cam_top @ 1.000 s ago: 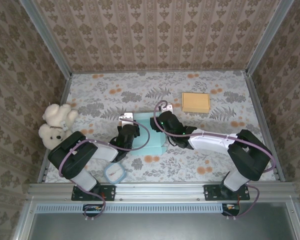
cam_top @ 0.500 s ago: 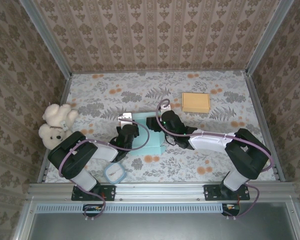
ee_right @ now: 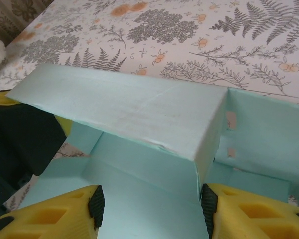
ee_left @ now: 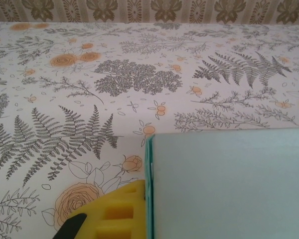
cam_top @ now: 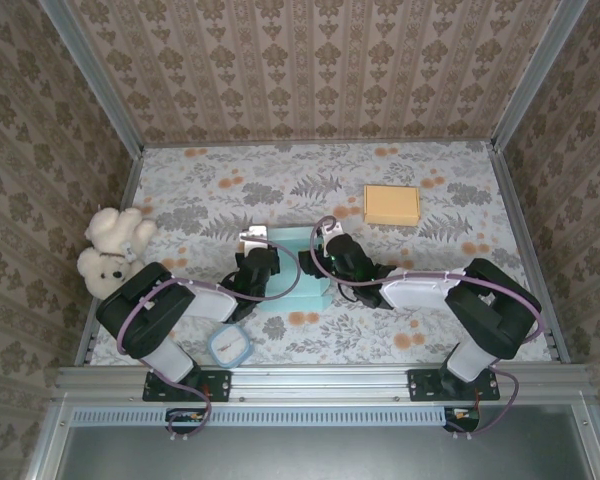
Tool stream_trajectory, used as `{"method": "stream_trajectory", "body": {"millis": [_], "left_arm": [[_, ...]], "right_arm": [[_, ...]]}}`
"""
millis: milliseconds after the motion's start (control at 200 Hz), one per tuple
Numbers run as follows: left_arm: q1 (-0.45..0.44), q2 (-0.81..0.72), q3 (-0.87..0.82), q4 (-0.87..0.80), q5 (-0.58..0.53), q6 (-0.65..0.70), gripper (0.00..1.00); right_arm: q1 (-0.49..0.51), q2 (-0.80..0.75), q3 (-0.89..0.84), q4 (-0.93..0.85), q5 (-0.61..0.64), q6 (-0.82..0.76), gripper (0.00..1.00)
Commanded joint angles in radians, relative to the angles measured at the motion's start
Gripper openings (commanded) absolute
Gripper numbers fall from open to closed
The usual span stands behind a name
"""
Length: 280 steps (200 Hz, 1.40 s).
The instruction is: Fold the paper box
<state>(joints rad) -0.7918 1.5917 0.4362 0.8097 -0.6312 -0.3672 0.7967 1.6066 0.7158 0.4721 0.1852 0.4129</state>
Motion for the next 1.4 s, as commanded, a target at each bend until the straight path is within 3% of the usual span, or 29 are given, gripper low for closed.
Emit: {"method": "stream_trajectory", "body": {"millis": [0, 240, 470, 875, 1395], "left_arm": [[-0.005, -0.039, 0.029, -0.019, 0.014, -0.021, 0.00], [-0.005, -0.044, 0.030, -0.034, 0.014, -0.016, 0.00], [-0.005, -0.050, 0.033, -0.041, 0.013, -0.011, 0.00], [-0.005, -0.037, 0.038, -0.042, 0.012, -0.023, 0.00], [-0.003, -0.033, 0.030, -0.035, 0.020, -0.040, 0.00]], "right_arm": [[-0.012, 0.023, -0.004, 0.026, 0.071, -0.063, 0.58], [-0.097, 0.058, 0.017, -0.044, 0.101, -0.025, 0.59], [-0.151, 0.128, -0.010, 0.085, -0.055, 0.009, 0.59], [-0.134, 0.180, -0.017, 0.227, -0.210, 0.069, 0.57], [-0.059, 0.315, 0.045, 0.238, -0.161, 0.097, 0.56]]}}
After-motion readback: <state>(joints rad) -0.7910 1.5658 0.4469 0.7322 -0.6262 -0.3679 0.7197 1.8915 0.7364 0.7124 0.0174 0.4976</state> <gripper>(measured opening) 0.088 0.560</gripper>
